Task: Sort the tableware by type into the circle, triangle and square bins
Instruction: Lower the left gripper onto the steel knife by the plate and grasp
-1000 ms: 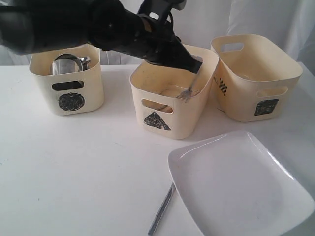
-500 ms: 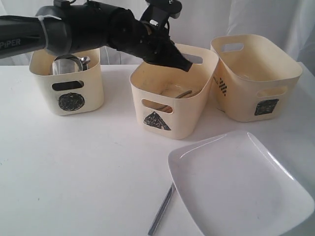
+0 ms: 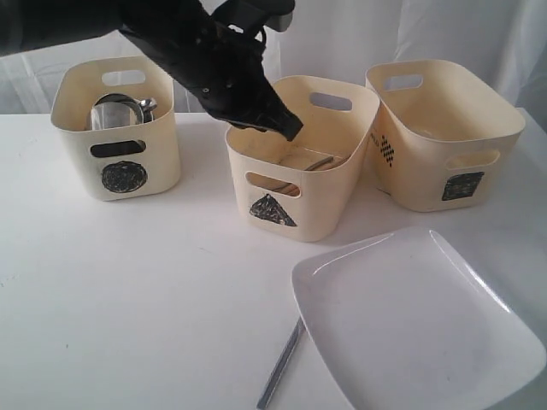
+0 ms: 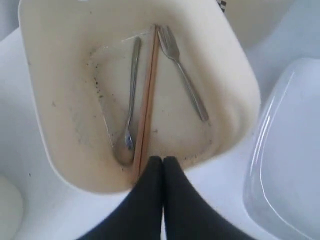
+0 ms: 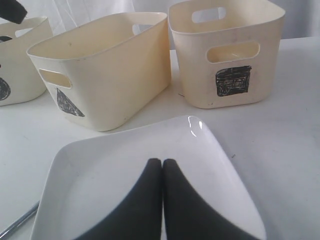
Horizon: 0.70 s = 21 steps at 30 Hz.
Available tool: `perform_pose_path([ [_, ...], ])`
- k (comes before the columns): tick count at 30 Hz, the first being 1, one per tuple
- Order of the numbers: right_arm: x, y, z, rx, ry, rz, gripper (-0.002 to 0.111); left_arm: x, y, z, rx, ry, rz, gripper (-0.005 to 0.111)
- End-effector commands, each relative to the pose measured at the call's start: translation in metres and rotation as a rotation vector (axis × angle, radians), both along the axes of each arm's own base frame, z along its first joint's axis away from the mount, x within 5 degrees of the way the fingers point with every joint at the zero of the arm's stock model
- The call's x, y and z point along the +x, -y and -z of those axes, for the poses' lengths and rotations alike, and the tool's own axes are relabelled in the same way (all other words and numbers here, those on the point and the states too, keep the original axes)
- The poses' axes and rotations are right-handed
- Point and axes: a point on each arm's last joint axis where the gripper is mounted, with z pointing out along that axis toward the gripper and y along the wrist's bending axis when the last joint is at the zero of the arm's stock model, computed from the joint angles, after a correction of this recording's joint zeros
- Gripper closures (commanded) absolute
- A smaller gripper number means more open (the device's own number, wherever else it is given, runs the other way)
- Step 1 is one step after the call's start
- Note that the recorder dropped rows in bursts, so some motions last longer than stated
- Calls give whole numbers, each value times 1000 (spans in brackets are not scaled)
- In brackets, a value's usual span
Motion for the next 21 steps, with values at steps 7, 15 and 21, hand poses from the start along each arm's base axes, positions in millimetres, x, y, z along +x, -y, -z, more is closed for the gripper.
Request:
perform_pose_path([
  [7, 0, 0, 1, -1, 13, -1, 108, -49, -26, 40, 29, -184, 4, 107],
  [15, 0, 0, 1, -1, 13, -1, 108, -94, -11, 94, 62, -318, 75, 107],
  [21, 0, 0, 1, -1, 13, -1, 108, -112, 0, 99, 61, -329, 122, 107],
])
